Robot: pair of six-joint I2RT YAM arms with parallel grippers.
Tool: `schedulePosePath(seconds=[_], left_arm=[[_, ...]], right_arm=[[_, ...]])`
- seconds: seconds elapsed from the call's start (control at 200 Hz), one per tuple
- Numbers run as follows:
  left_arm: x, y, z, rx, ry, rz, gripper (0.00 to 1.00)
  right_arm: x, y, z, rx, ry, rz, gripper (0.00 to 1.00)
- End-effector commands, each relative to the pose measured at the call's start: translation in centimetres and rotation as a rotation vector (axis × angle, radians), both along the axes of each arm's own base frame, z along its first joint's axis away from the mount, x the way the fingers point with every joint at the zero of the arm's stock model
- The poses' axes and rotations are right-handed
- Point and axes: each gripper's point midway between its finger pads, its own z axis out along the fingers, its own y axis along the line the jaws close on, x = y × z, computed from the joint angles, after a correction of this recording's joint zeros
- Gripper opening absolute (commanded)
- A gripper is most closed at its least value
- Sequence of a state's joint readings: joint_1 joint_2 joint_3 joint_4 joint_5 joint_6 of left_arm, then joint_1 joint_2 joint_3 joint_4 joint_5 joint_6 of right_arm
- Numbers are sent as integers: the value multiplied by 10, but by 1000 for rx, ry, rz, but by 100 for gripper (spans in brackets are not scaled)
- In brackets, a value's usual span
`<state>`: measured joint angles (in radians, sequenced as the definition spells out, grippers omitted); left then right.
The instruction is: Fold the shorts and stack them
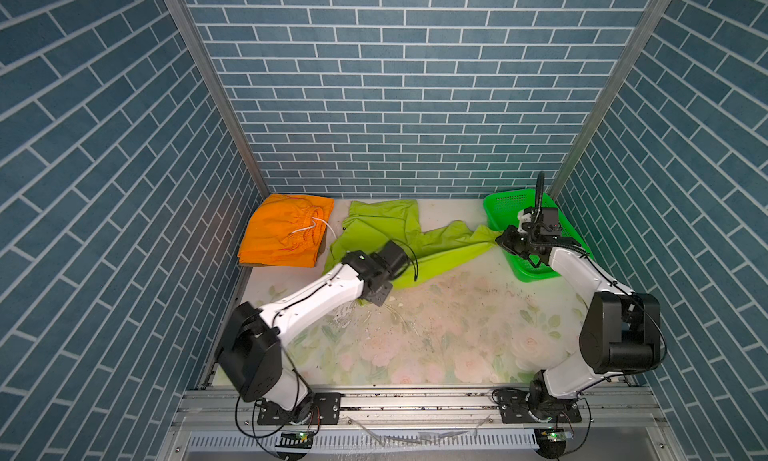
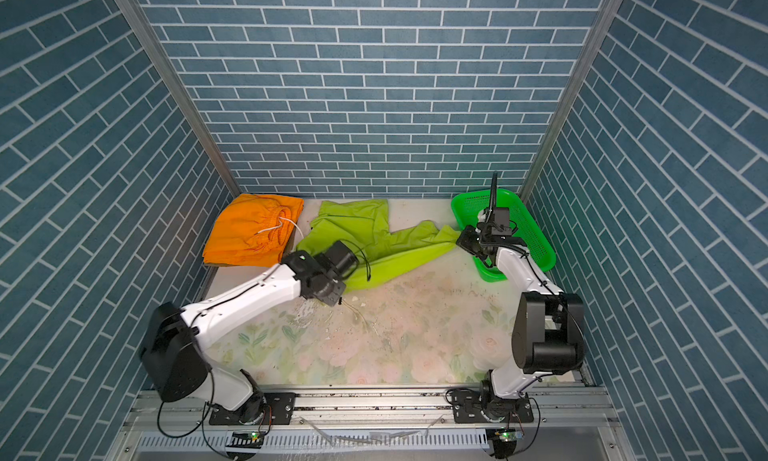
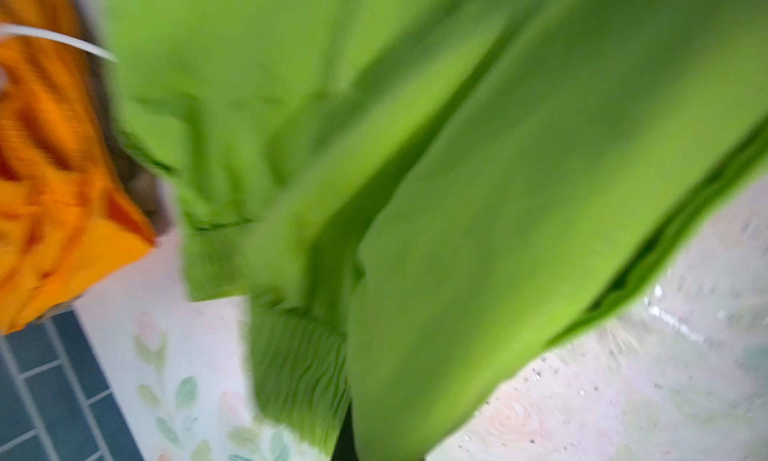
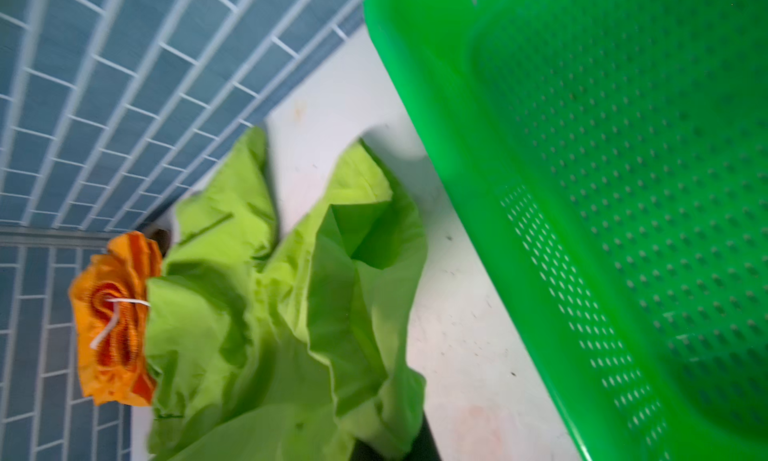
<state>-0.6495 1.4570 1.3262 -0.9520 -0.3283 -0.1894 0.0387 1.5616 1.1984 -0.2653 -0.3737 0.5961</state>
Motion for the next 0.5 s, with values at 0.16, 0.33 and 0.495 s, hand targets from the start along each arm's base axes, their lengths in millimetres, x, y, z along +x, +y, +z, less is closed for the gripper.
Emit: schedulePosePath(seconds=[0.16,0.33,0.495], left_arm=[[60,101,150,72,-299,211,0],[69,112,252,74,-518,243,0],[23,114,347,-118,-752,200,0]], right_arm=[[29,-17,183,125,-401,-103,0],[-9,-24,296,112,-633,-99,0],[-82,-39,378,28,-824,-129,0]])
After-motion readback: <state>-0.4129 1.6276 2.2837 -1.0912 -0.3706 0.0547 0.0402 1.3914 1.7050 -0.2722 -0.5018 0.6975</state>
